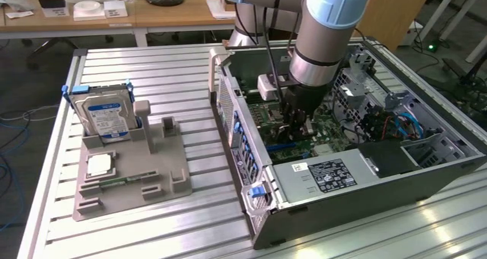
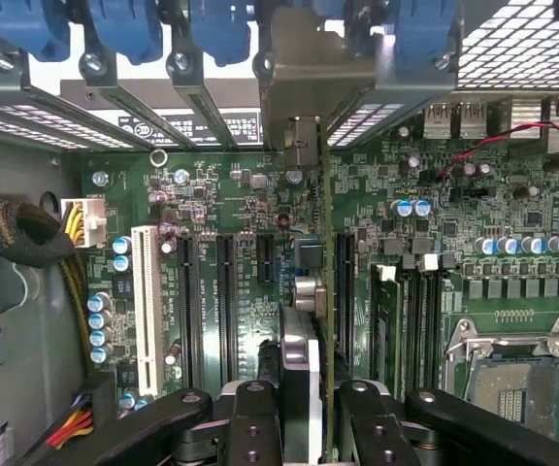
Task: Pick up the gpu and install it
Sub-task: 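Insert the gpu into the slot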
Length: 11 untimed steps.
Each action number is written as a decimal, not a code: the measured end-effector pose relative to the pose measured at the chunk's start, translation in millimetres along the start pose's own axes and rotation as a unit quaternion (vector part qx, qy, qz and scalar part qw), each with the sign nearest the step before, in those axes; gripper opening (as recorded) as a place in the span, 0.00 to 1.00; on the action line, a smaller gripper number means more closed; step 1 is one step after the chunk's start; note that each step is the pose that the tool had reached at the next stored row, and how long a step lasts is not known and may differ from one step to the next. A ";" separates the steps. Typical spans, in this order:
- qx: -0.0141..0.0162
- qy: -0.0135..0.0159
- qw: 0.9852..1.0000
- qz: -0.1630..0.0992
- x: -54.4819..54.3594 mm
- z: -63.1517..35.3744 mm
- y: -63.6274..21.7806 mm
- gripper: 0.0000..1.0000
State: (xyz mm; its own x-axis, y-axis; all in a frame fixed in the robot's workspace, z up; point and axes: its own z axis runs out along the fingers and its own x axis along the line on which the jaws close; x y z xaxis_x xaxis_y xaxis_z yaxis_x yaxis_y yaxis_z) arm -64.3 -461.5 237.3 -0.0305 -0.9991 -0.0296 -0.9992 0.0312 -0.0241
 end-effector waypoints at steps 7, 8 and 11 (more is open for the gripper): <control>0.000 0.000 1.000 0.000 0.1 6.5 0.3 0.28; 0.000 0.000 1.000 0.000 0.1 7.1 0.3 0.28; 0.000 0.000 1.000 0.000 0.2 8.8 0.4 0.28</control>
State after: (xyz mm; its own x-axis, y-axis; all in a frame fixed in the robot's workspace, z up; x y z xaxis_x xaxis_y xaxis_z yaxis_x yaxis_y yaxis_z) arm -64.5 -461.4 228.5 -0.0306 -0.9991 -0.0296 -0.9992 0.0313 -0.0240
